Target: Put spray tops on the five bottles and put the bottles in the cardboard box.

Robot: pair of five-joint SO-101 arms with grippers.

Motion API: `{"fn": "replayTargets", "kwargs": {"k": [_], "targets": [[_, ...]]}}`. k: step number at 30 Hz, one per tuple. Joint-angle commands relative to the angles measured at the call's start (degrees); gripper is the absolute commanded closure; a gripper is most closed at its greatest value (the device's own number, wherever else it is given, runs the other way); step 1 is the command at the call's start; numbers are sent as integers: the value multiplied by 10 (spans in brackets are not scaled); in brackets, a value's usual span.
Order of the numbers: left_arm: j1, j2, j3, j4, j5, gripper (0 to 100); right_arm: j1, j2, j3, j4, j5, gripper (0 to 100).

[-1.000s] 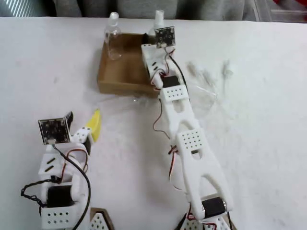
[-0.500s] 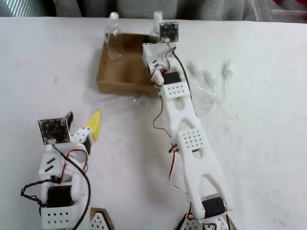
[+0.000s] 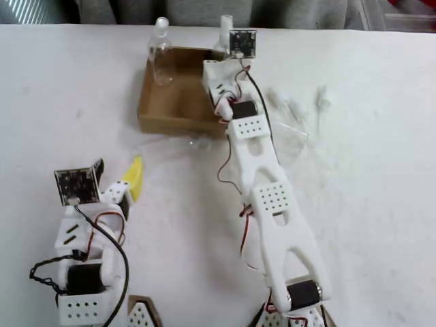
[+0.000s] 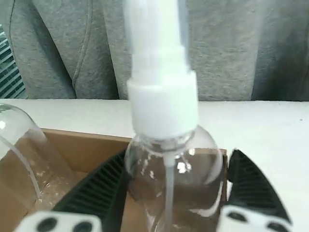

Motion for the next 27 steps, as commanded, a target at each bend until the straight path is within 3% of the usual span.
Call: {"fn": "replayTargets", "kwargs": {"k": [1, 27], "targets": [[-5, -4, 0, -9, 0, 721, 5, -48, -20, 8, -4, 647], [-5, -4, 0, -9, 0, 721, 4, -73, -24, 30, -9, 632]]}}
